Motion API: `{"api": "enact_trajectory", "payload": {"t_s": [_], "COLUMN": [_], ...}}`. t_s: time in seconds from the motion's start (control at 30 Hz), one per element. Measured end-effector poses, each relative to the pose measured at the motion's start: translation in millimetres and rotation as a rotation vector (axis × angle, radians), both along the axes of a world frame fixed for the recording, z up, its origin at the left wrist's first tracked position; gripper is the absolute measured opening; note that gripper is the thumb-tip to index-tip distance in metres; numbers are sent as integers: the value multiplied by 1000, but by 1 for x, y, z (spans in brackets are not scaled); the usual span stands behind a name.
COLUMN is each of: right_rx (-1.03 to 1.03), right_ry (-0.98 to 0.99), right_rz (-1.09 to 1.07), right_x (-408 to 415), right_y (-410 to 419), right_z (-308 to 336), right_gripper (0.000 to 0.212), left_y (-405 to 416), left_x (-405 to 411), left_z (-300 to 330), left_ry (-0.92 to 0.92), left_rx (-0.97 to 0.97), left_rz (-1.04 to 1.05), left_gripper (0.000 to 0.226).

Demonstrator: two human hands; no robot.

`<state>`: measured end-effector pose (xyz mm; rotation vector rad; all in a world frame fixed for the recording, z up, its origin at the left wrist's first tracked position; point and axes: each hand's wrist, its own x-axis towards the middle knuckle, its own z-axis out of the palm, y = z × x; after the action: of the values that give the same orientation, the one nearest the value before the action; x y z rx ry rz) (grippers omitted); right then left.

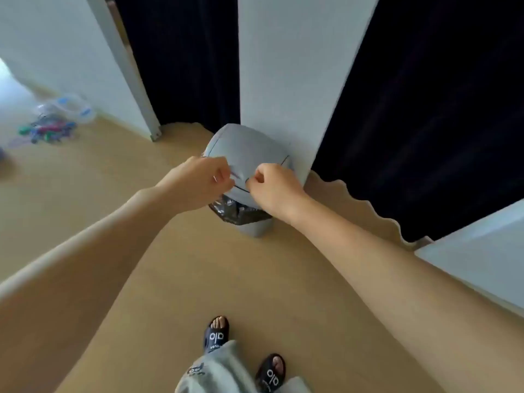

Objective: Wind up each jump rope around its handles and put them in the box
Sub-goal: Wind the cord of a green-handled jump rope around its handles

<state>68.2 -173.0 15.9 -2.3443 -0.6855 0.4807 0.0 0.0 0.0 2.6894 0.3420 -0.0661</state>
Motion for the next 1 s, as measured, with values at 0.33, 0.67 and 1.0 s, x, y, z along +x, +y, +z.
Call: {"api": "enact_trajectory", "payload": {"t_s": [0.33, 0.67, 1.0], "right_rx": [-366, -470, -536], "right_ry": [141, 149, 133], "right_rz": [372, 539, 764], "right_x": [-80, -124, -127], "right_y": [165, 362, 557], "right_z": [-99, -140, -159], "right_gripper": [23, 33, 24], "left_y": [146, 294, 445], "left_x": [-145, -225, -215], "left_z": [-118, -137, -140], "left_ry": [344, 424, 467], "left_rx": [-173, -233, -186], "left_rz": [385, 556, 638], "left_gripper": [22, 38, 26]}}
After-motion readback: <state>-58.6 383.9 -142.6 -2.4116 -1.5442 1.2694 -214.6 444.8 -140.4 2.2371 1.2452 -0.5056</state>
